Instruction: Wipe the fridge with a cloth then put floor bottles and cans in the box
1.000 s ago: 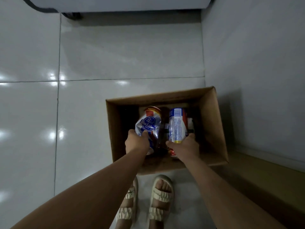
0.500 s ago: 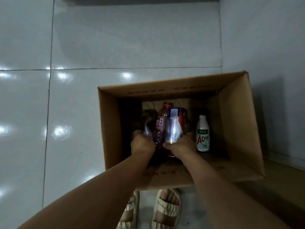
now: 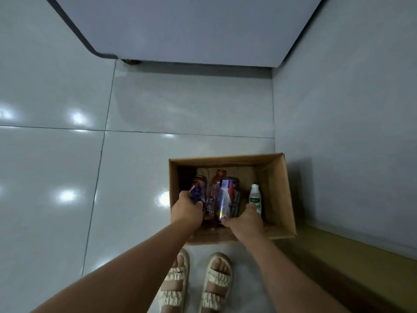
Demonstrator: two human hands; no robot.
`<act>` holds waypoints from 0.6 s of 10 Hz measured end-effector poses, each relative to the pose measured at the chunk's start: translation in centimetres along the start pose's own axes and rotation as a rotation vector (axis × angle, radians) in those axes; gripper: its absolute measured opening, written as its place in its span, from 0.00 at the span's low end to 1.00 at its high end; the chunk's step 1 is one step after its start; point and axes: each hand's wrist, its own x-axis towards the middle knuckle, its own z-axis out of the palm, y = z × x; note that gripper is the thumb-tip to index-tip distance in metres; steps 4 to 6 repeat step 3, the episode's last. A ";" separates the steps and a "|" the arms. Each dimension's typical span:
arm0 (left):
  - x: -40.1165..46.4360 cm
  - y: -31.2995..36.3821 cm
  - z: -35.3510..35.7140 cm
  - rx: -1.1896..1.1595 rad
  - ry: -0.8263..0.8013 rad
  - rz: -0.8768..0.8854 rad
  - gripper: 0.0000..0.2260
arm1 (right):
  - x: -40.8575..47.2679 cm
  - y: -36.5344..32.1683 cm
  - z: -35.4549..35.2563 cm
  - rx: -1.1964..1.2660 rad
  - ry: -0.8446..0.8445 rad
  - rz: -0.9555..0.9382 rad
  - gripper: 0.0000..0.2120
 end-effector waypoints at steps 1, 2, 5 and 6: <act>-4.5 1.7 -4.3 -0.018 0.004 0.029 0.21 | -5.5 -2.3 -2.3 0.023 0.018 -0.037 0.34; -9.1 3.1 -8.8 -0.046 -0.003 0.046 0.22 | -11.1 -3.9 -4.4 0.020 0.023 -0.070 0.30; -13.8 4.0 -13.0 -0.072 0.012 0.104 0.21 | -16.8 -5.0 -6.3 -0.005 0.055 -0.144 0.28; -13.8 4.0 -13.0 -0.072 0.012 0.104 0.21 | -16.8 -5.0 -6.3 -0.005 0.055 -0.144 0.28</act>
